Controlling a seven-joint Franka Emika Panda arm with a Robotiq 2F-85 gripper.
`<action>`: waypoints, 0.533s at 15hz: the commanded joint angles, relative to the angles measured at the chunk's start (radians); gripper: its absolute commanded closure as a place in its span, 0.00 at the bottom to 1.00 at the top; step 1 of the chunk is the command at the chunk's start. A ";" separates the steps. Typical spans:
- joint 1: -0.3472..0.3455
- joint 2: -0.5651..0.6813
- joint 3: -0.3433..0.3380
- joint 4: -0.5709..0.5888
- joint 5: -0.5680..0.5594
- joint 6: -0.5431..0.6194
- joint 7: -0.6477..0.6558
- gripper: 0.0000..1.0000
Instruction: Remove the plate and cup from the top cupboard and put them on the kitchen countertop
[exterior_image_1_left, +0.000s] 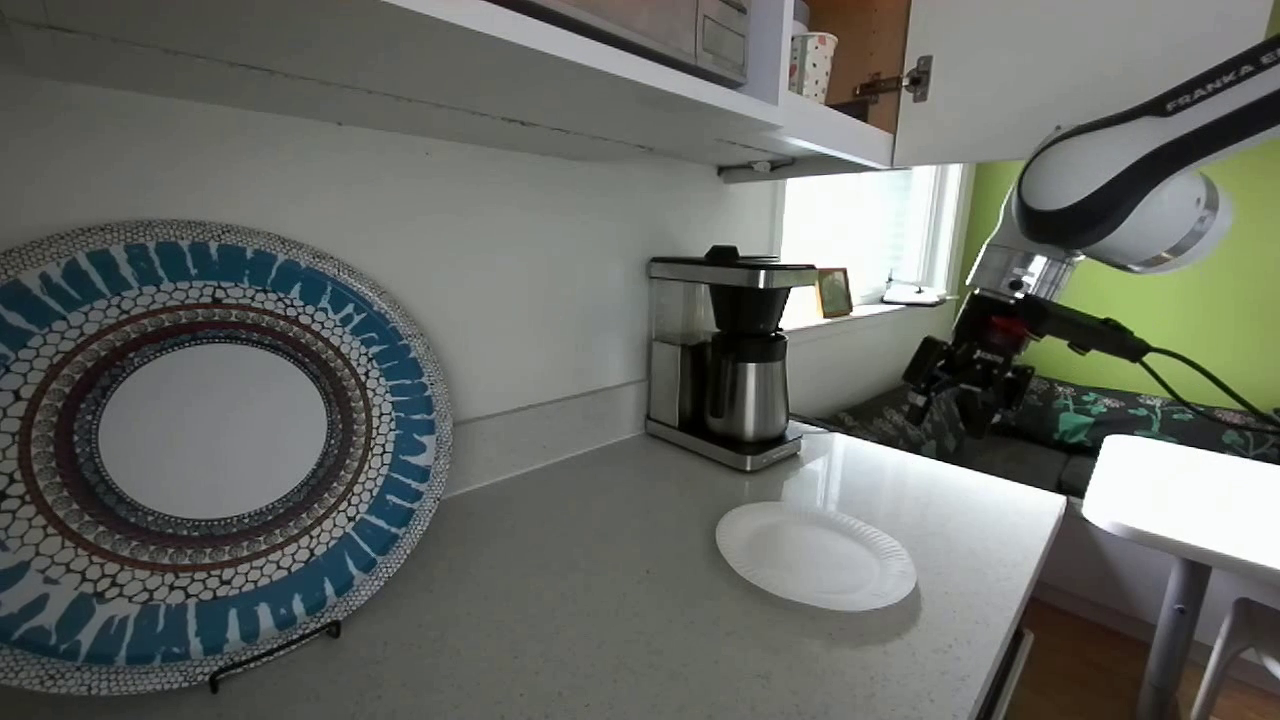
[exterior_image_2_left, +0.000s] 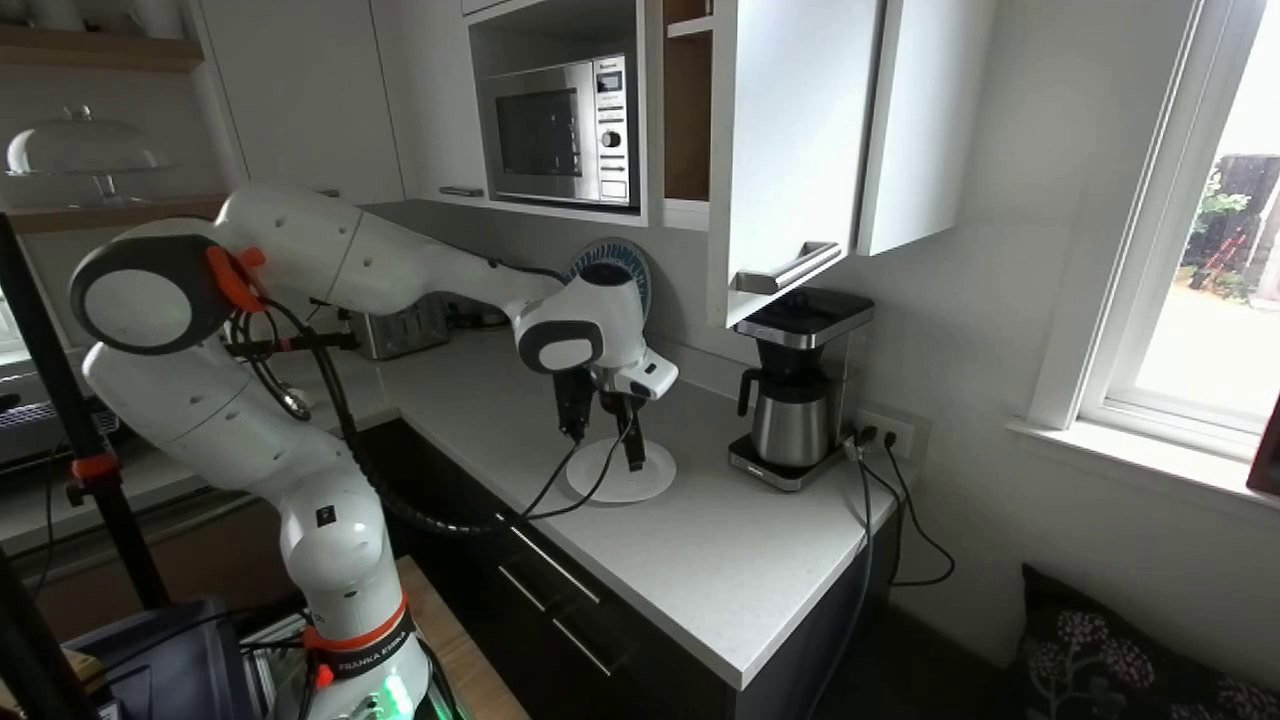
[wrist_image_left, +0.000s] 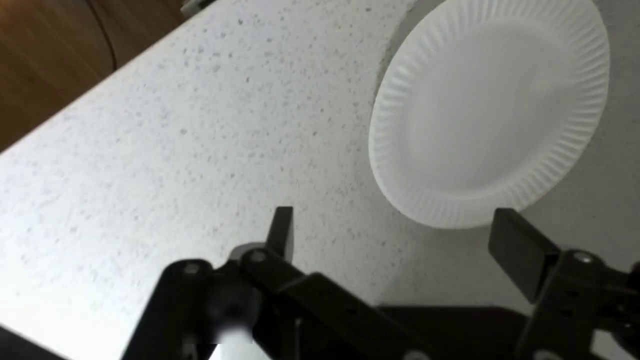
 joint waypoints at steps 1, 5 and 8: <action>-0.039 -0.126 0.070 0.023 -0.159 -0.003 0.067 0.00; -0.051 -0.185 0.106 0.075 -0.274 0.069 0.082 0.00; -0.029 -0.184 0.089 0.092 -0.264 0.077 0.075 0.00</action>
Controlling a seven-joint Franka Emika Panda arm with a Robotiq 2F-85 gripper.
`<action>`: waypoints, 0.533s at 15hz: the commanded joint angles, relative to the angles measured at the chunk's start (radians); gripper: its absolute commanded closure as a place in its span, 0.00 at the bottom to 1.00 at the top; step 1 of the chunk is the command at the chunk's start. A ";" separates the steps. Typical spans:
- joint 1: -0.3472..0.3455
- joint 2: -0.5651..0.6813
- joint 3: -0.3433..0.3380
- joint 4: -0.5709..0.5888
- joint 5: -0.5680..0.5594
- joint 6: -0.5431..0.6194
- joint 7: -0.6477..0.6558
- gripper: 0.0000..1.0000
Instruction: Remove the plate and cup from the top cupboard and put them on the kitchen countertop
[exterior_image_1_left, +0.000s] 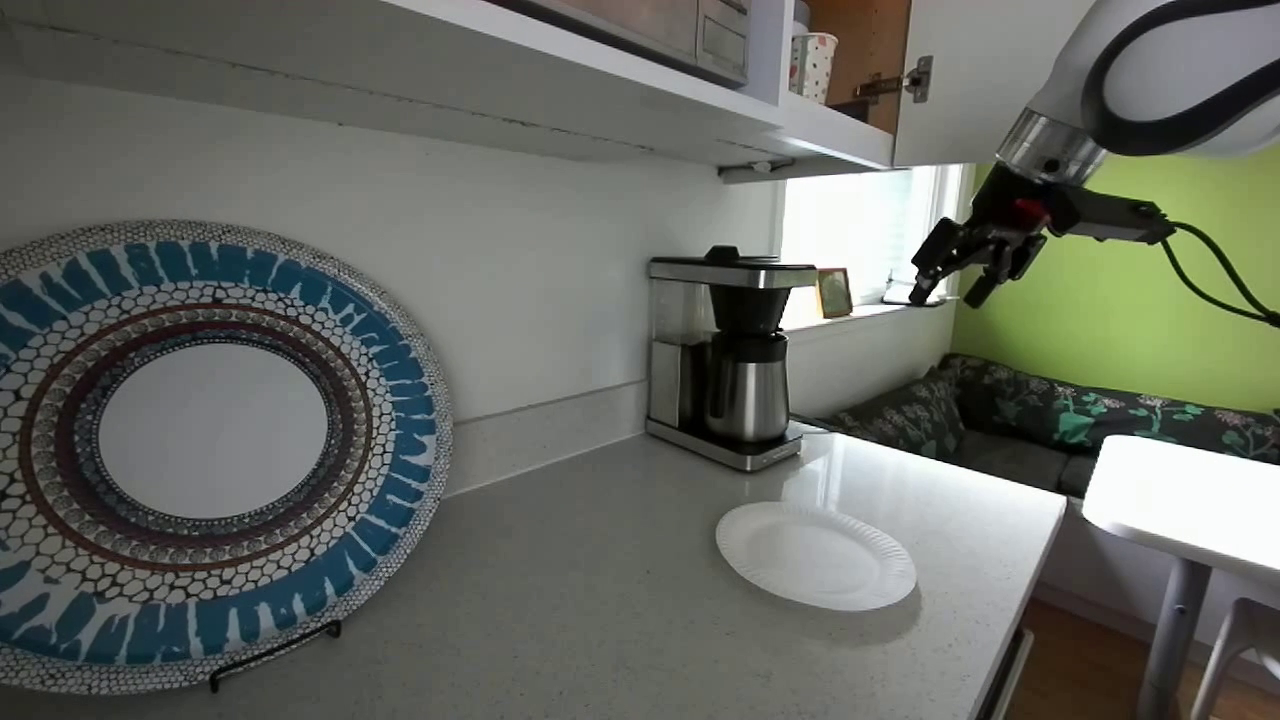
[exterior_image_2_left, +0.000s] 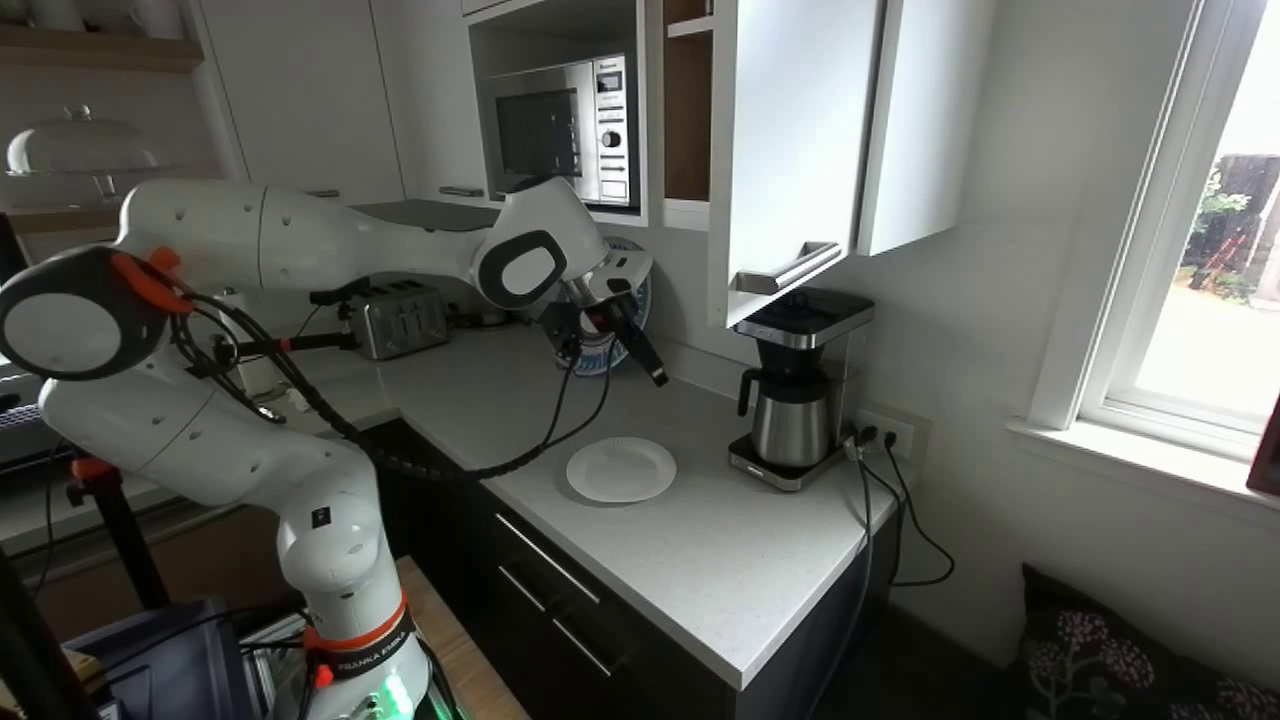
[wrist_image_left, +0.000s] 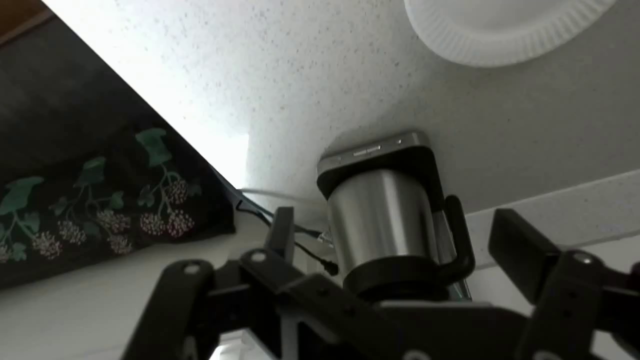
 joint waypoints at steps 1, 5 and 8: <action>0.010 -0.003 -0.006 0.007 -0.008 -0.001 0.007 0.00; 0.010 0.001 -0.008 0.007 -0.008 -0.001 0.007 0.00; 0.014 0.001 -0.032 0.072 0.001 -0.011 -0.017 0.00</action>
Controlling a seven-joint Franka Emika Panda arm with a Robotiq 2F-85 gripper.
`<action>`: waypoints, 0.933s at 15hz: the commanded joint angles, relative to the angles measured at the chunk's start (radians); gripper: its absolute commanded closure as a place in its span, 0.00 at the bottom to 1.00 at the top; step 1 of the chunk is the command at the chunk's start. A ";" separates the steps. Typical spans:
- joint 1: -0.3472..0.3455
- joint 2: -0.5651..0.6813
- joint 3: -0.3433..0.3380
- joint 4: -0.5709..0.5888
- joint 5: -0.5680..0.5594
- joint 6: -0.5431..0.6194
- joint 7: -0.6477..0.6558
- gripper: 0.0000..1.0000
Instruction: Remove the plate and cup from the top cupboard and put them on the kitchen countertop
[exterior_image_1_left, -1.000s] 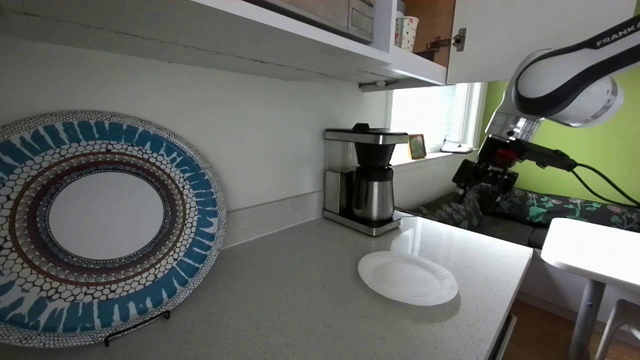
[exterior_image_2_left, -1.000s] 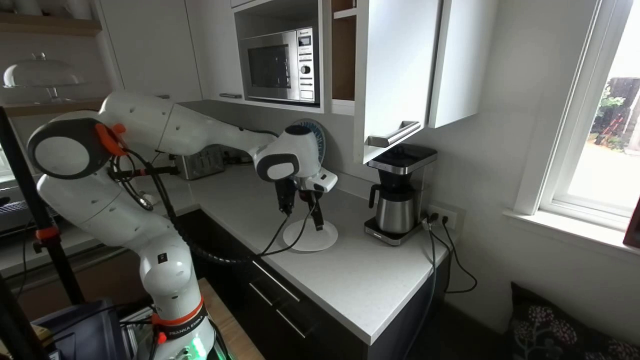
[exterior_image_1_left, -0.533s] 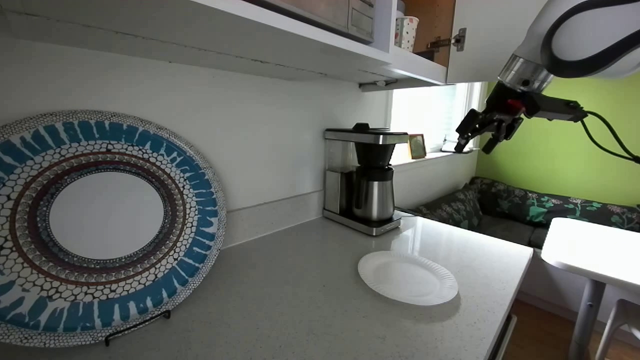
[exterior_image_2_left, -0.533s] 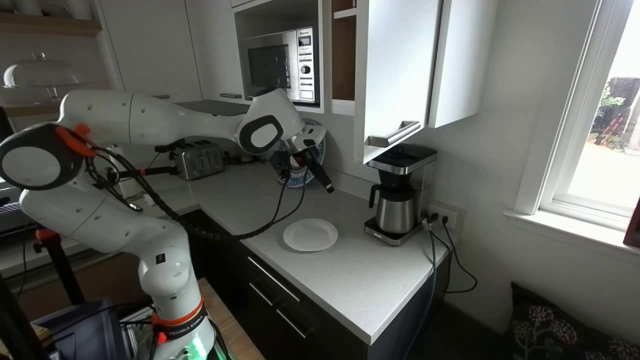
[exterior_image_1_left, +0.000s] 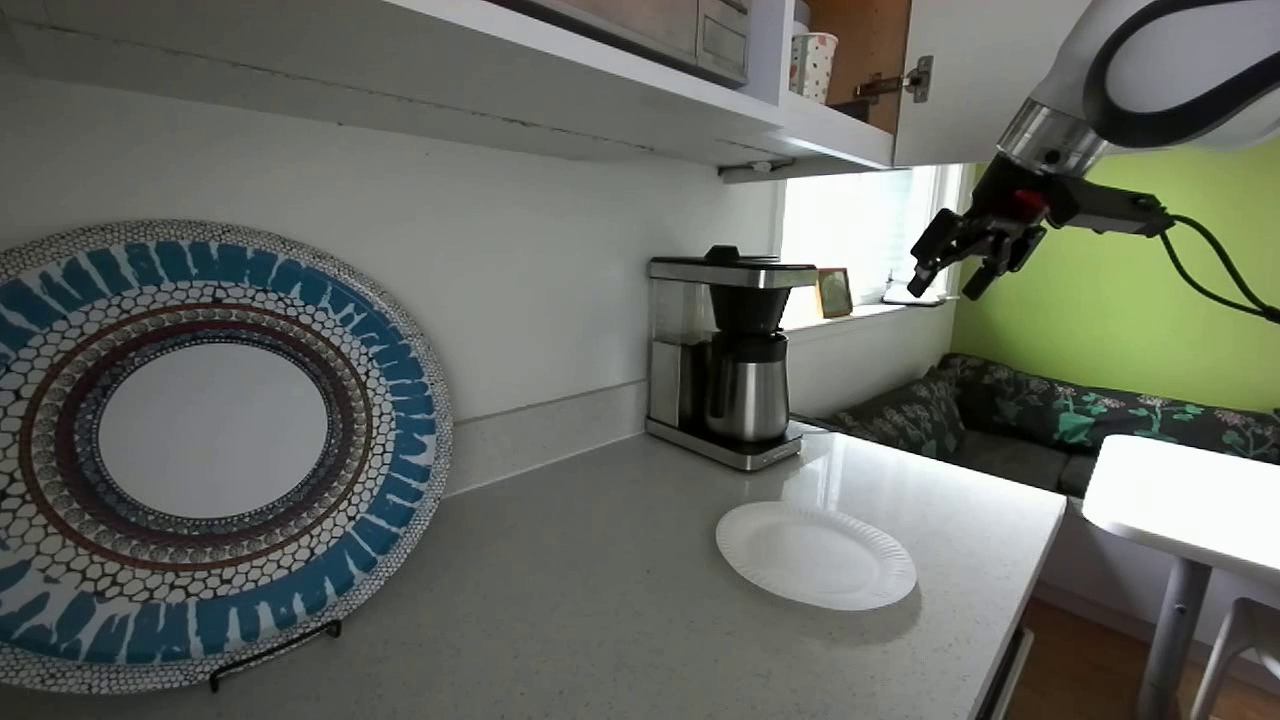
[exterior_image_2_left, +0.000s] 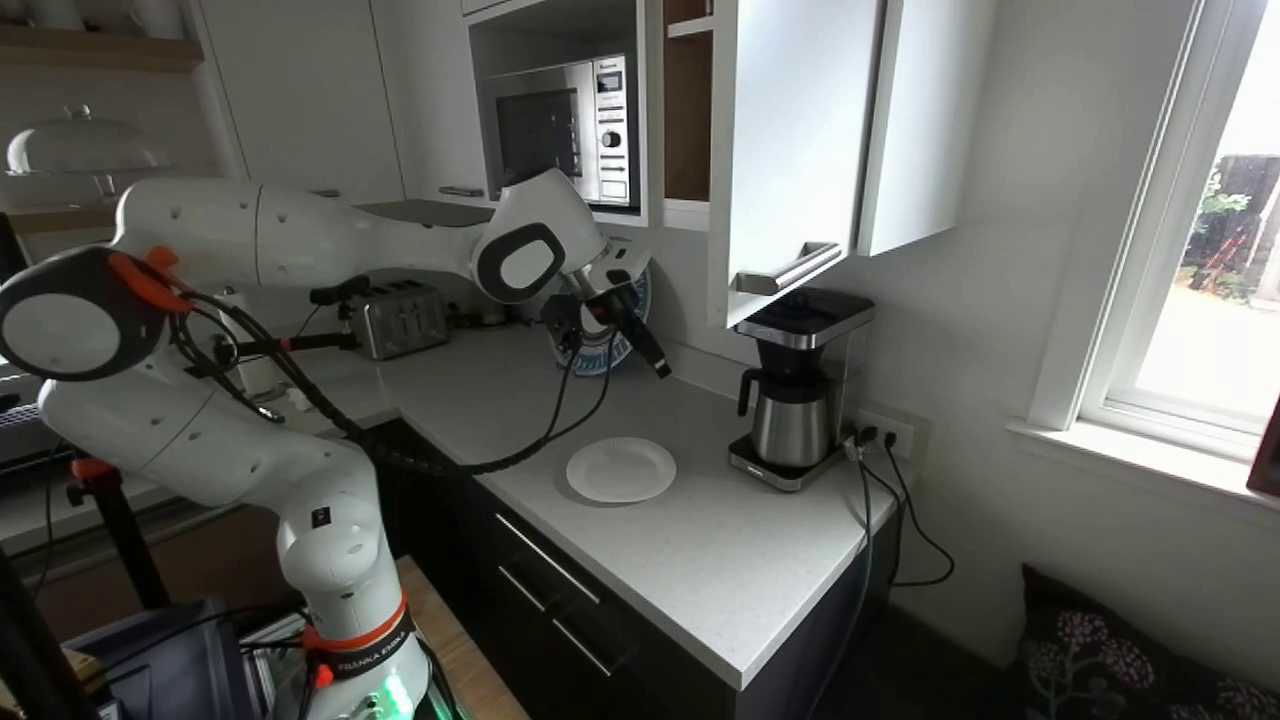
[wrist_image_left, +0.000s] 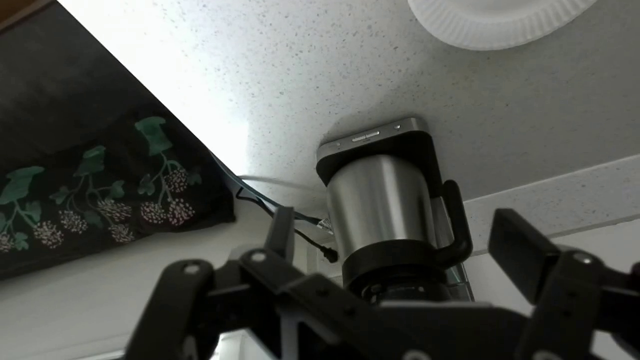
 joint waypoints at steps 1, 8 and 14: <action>0.007 0.004 -0.039 0.088 -0.002 -0.018 -0.028 0.00; 0.025 0.069 -0.082 0.358 -0.004 -0.057 -0.100 0.00; 0.034 0.170 -0.078 0.568 -0.014 -0.022 -0.126 0.00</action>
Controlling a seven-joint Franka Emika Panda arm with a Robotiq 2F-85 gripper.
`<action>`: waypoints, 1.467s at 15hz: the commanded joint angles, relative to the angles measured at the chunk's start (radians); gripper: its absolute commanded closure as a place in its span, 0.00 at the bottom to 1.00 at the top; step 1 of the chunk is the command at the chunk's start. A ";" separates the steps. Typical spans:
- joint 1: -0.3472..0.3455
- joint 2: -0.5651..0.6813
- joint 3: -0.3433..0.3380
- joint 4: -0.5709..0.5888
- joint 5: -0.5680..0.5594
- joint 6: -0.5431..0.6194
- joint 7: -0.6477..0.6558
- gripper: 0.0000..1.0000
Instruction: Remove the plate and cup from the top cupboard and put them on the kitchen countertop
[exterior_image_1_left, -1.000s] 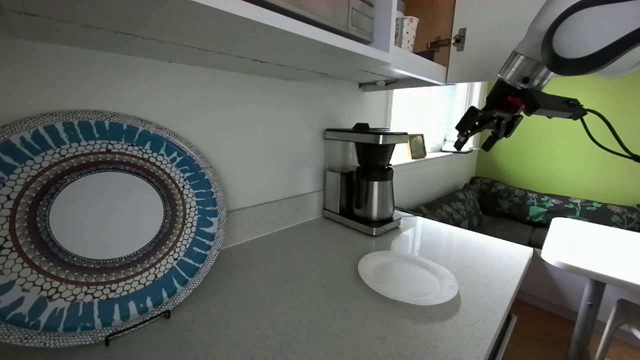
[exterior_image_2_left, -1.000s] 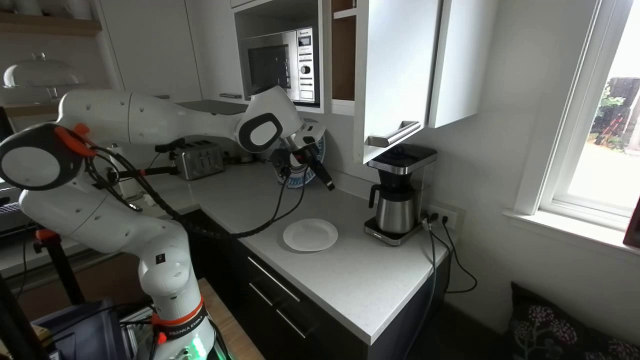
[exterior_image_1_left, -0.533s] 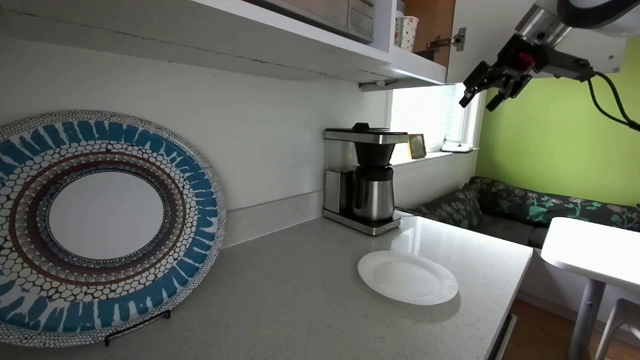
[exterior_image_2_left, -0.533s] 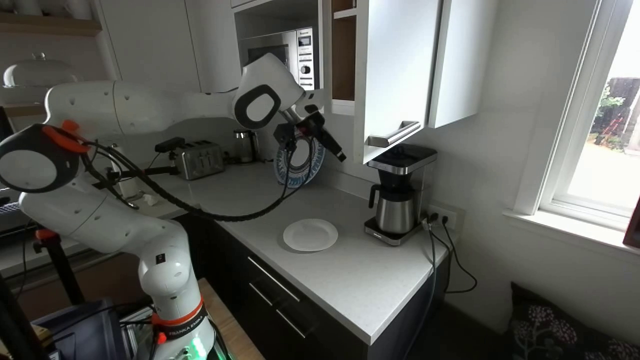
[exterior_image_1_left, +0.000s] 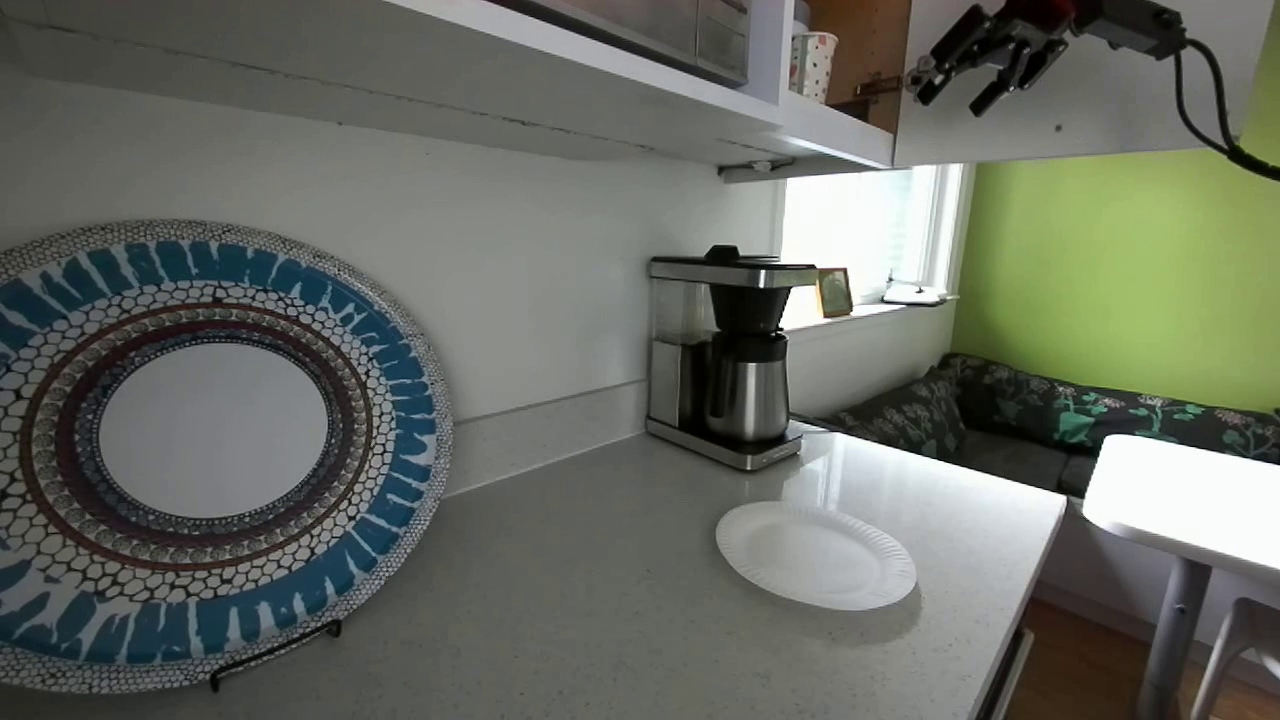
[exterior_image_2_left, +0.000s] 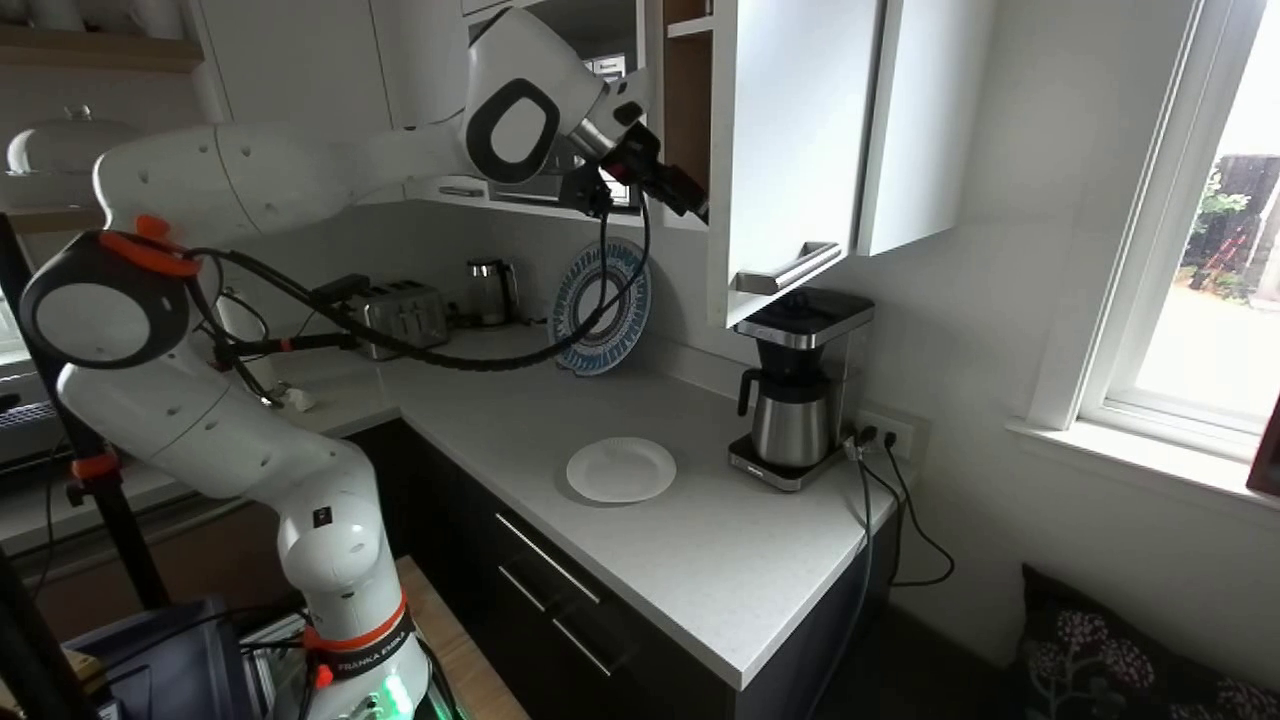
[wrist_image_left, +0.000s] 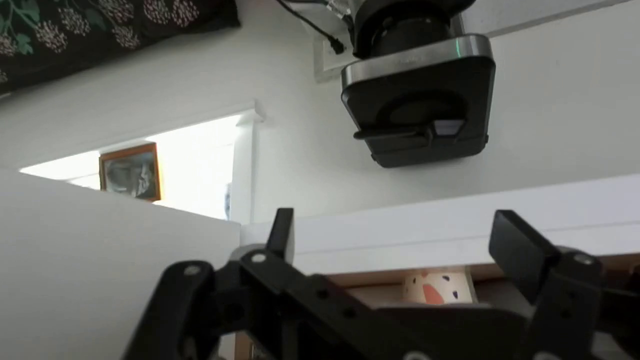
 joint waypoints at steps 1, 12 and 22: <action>0.025 0.100 -0.014 0.145 -0.009 0.022 -0.023 0.00; 0.032 0.203 -0.010 0.246 0.004 0.140 0.014 0.00; 0.035 0.274 -0.068 0.426 0.174 -0.045 0.150 0.00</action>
